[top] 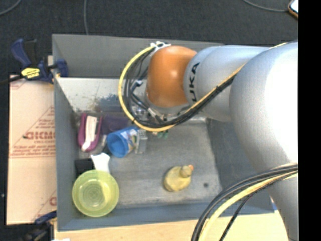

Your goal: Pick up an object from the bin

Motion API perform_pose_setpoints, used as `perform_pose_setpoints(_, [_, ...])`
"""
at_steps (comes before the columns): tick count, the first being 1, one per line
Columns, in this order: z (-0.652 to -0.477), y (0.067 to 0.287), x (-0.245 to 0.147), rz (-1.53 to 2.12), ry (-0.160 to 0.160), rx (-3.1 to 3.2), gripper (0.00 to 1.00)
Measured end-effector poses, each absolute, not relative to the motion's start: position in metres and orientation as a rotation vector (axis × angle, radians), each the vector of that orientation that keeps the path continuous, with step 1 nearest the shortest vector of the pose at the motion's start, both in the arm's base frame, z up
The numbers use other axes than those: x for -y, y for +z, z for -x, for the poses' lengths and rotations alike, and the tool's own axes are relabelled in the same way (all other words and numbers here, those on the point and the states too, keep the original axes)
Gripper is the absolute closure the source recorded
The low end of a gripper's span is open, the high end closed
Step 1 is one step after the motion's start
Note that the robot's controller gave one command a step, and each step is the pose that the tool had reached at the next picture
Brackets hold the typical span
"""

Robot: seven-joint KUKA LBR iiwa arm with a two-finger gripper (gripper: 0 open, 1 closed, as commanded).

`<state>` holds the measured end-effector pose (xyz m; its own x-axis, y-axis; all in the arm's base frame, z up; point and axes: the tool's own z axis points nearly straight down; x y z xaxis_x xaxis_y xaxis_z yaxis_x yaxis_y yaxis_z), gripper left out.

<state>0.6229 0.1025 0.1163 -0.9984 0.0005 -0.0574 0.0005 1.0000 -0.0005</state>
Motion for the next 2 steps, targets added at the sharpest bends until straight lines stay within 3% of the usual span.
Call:
perform_pose_setpoints(1, [-0.624, 0.071, -0.086, -0.076, -0.008, -3.096, 0.0])
perform_pose_setpoints(2, [-0.612, 0.073, -0.138, 0.001, -0.008, -3.085, 0.0])
